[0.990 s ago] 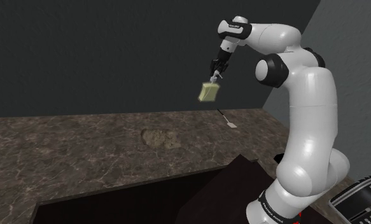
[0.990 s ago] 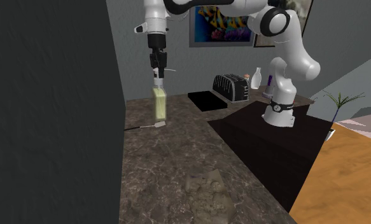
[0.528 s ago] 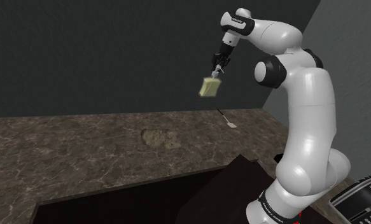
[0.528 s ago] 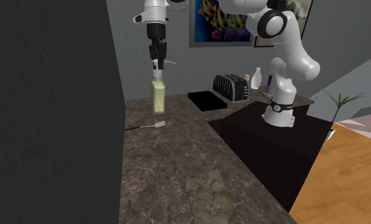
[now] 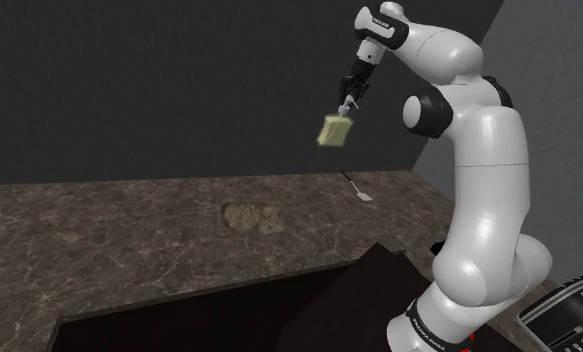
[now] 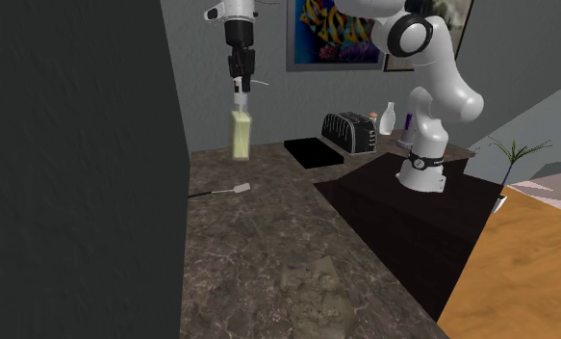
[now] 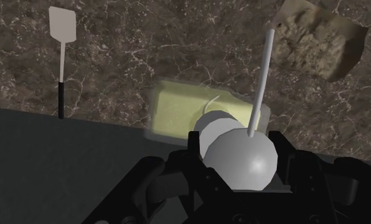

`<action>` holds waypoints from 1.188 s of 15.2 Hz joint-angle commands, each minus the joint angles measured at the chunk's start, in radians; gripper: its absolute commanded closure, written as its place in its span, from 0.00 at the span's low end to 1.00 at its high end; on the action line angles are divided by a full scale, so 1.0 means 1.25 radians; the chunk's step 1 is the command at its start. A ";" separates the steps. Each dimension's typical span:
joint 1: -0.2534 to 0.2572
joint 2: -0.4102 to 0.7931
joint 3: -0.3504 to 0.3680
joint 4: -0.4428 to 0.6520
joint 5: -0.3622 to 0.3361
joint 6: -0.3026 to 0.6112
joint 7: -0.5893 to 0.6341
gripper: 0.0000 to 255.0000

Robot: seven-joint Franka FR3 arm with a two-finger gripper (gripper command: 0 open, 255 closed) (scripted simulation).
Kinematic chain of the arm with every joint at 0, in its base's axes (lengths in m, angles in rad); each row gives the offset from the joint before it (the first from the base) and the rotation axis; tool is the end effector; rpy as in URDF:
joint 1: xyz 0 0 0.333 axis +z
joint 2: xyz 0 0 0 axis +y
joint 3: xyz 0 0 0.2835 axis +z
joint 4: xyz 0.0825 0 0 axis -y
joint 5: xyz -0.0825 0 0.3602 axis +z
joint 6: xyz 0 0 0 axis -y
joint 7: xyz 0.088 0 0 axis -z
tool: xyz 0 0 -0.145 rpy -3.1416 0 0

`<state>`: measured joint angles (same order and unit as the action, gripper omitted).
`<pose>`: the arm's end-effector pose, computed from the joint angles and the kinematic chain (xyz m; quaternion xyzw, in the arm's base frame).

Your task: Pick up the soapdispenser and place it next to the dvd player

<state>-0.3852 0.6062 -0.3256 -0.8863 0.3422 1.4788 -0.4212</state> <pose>0.5757 -0.3391 0.4964 -0.9919 0.0998 -0.0438 0.0654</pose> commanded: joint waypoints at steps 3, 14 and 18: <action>0.030 -0.163 -0.027 -0.258 -0.036 0.089 -0.052 1.00; 0.014 -0.452 -0.083 -0.635 -0.133 0.177 -0.160 1.00; -0.007 -0.533 -0.105 -0.722 -0.169 0.184 -0.198 1.00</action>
<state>-0.3862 -0.0381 -0.4485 -1.7650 0.1417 1.7071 -0.6539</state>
